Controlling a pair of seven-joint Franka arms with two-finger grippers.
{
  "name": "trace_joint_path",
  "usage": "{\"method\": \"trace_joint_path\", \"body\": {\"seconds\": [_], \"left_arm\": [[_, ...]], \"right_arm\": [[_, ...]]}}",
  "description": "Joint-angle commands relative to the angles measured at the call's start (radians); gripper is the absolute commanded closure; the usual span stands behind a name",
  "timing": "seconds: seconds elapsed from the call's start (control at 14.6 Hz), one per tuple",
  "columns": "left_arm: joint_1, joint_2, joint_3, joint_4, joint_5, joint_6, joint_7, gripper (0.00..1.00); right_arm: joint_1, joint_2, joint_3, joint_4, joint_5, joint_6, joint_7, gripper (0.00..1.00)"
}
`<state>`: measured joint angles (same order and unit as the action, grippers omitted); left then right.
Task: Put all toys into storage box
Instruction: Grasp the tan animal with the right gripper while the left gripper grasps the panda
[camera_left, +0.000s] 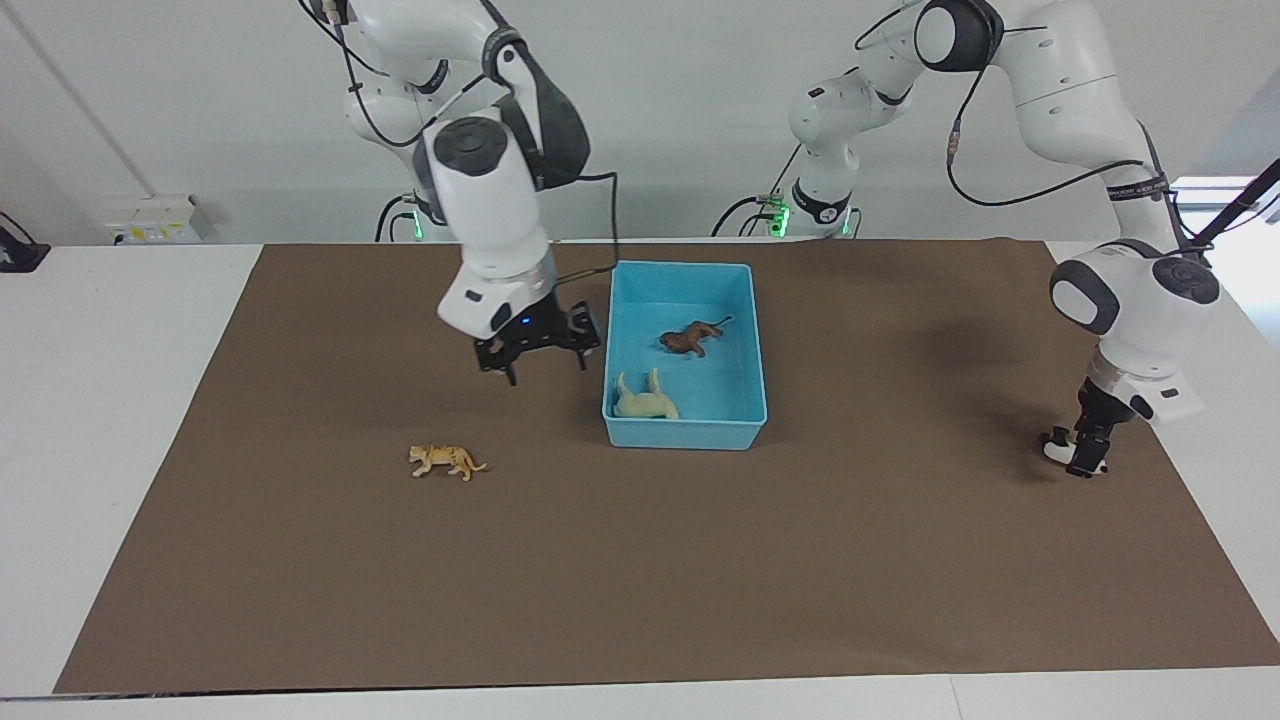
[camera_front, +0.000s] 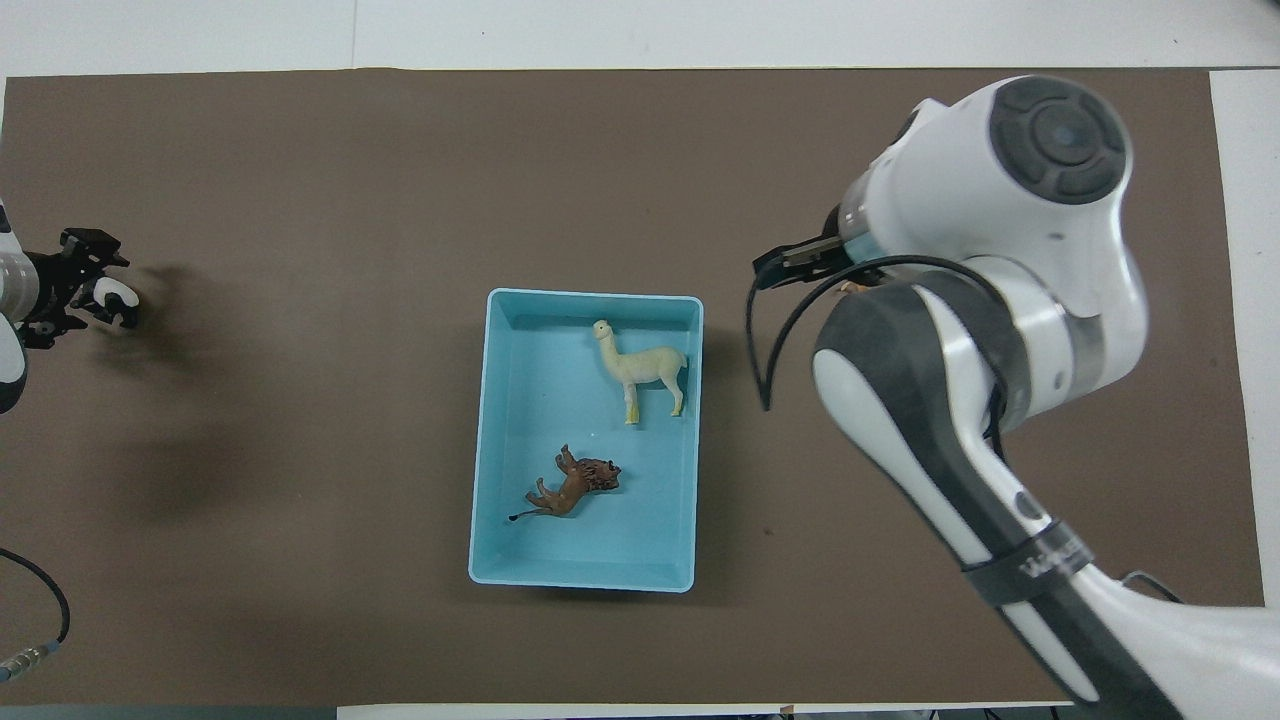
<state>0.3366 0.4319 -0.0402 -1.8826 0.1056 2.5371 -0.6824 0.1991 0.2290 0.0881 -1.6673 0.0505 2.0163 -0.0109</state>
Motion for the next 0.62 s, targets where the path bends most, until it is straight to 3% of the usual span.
{"method": "trace_joint_path", "body": {"seconds": [0.0,0.14,0.21,0.41,0.48,0.55], "left_arm": [[0.007,-0.01,0.0,-0.058,0.028,0.052,-0.025,0.0],[0.007,-0.012,0.0,-0.058,0.028,0.051,-0.025,0.0],[0.007,-0.012,0.002,-0.058,0.028,0.051,-0.025,0.12],[0.009,-0.012,0.006,-0.055,0.028,0.051,-0.022,0.86],[0.007,-0.01,0.013,-0.05,0.029,0.051,-0.022,0.97],[0.004,-0.012,0.014,-0.041,0.029,0.04,-0.022,0.98]], "right_arm": [[-0.093,-0.008,0.015,-0.092,0.002,0.123,-0.321,0.0],[-0.112,-0.002,0.013,-0.126,0.002,0.165,-0.586,0.0],[-0.125,0.0,0.013,-0.156,0.002,0.206,-0.721,0.0],[-0.15,-0.007,0.013,-0.247,0.0,0.318,-0.995,0.0],[-0.153,-0.004,0.012,-0.268,0.0,0.35,-1.064,0.0],[-0.155,-0.002,0.012,-0.29,0.0,0.393,-1.122,0.0]]}}
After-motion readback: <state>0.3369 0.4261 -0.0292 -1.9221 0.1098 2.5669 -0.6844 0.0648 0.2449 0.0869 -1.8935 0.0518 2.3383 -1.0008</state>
